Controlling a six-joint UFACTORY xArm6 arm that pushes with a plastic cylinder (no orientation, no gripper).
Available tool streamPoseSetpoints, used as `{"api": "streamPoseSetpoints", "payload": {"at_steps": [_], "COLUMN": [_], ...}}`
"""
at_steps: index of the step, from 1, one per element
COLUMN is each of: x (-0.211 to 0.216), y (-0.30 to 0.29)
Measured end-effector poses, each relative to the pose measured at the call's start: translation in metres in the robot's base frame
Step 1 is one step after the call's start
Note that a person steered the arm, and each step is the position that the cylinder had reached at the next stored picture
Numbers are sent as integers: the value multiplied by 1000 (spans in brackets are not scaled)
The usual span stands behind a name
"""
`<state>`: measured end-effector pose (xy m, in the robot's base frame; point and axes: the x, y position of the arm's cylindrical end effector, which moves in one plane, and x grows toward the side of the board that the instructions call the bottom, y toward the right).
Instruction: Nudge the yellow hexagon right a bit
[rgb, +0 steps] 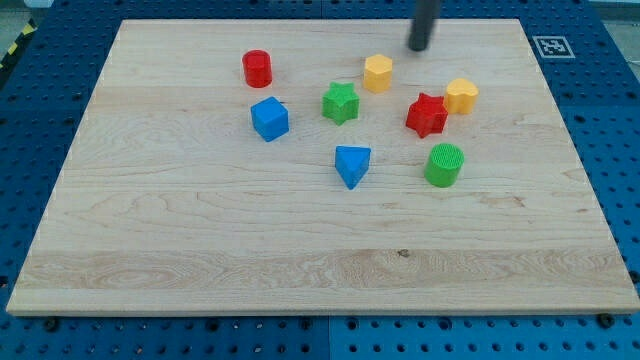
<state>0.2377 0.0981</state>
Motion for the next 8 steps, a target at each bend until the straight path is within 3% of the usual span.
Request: {"api": "streamPoseSetpoints", "payload": {"at_steps": [1,3,8], "x": [-10,17,95], "y": [-80,-125,-44]}}
